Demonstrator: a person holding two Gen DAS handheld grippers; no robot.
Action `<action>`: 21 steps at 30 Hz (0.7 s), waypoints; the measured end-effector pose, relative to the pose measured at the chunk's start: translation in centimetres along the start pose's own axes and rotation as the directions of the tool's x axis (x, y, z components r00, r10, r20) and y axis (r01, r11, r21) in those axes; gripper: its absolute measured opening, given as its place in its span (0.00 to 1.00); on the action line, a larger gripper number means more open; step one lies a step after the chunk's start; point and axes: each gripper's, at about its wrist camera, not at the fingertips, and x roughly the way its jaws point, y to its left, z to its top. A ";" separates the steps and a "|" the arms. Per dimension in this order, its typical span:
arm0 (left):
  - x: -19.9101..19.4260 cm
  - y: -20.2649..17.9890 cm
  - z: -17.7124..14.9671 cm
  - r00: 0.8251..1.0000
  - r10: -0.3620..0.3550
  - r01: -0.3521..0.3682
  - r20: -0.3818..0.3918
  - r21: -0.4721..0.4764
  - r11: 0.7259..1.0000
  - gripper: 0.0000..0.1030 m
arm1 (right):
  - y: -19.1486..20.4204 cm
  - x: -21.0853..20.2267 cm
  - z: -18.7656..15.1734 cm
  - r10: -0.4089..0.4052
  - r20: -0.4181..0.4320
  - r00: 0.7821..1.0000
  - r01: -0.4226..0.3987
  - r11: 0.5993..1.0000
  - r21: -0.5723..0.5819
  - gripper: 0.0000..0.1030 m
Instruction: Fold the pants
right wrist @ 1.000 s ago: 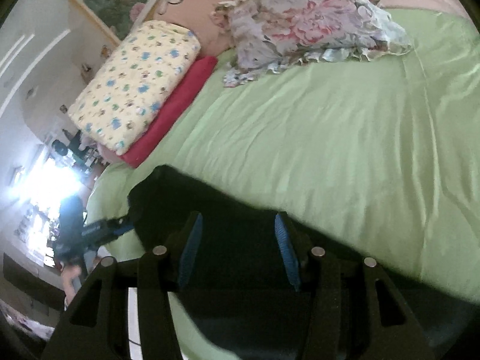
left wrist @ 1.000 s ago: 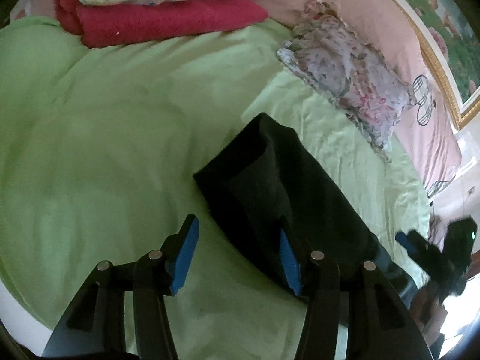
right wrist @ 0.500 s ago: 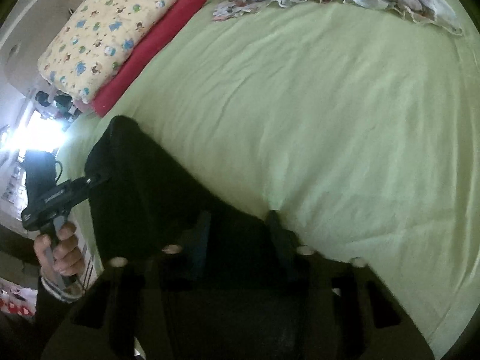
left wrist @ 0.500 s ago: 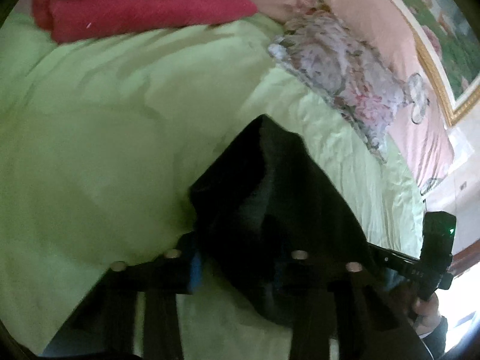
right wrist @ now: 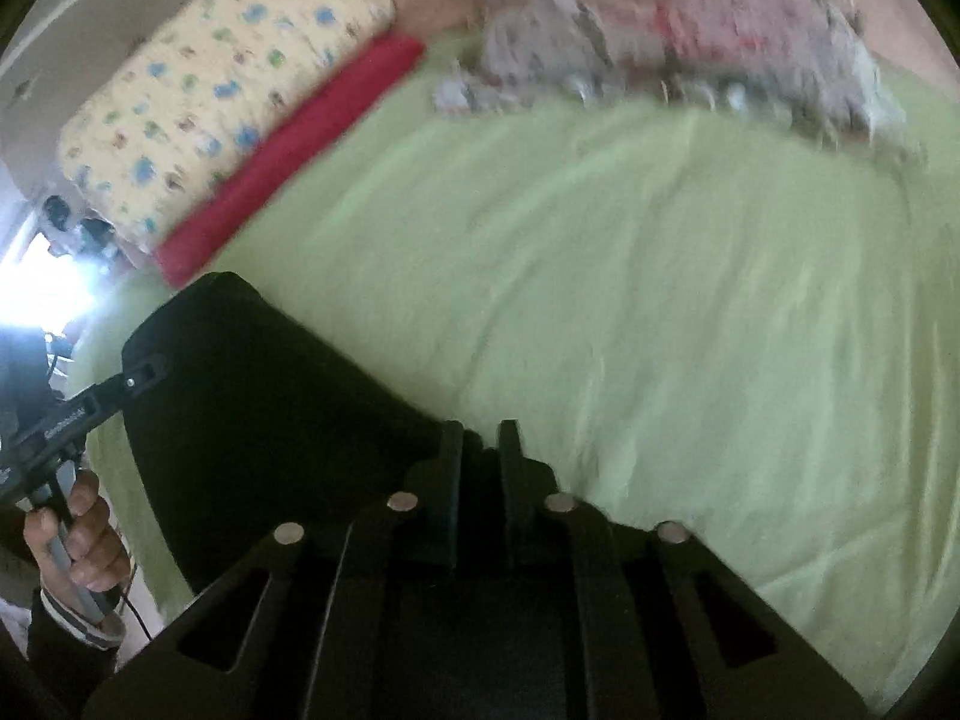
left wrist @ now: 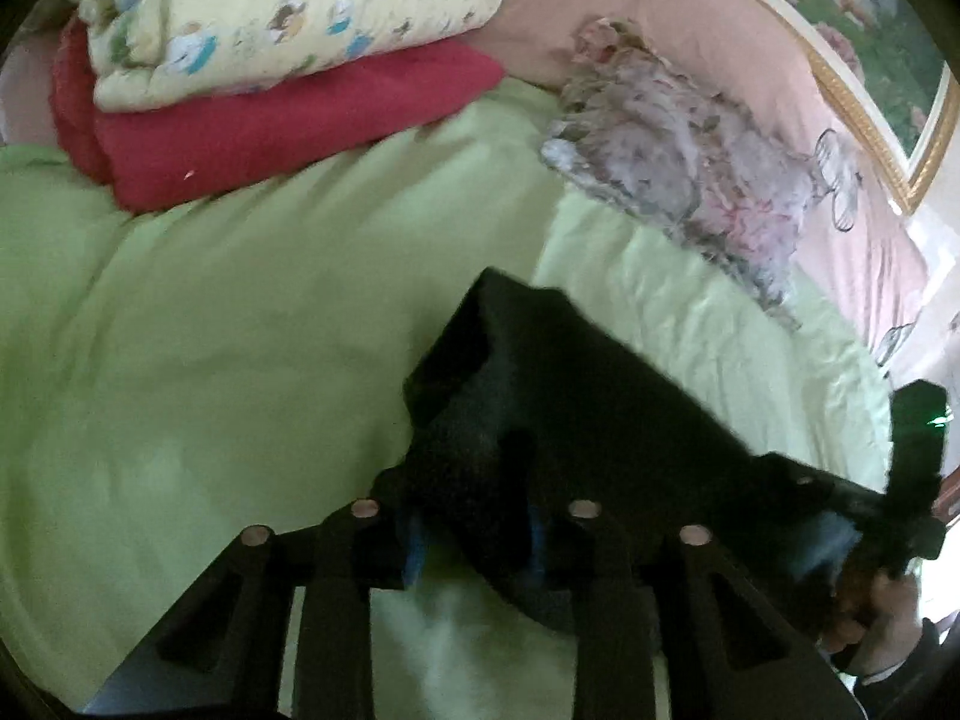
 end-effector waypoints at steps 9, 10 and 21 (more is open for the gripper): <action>-6.6 -3.6 -1.6 0.995 0.013 -0.026 0.103 0.125 0.992 0.50 | -2.4 -11.0 -4.2 0.076 0.187 0.979 -0.088 0.994 0.057 0.46; -6.8 -5.1 -1.9 0.996 -0.008 -0.007 0.088 0.167 0.986 0.51 | -2.5 -11.9 -4.7 0.074 0.198 0.977 -0.088 0.994 0.060 0.46; -5.7 -22.4 -8.8 0.953 -0.273 0.297 -0.128 0.552 0.779 0.53 | -8.6 -22.1 -16.7 -0.078 0.246 0.966 0.022 0.975 0.222 0.46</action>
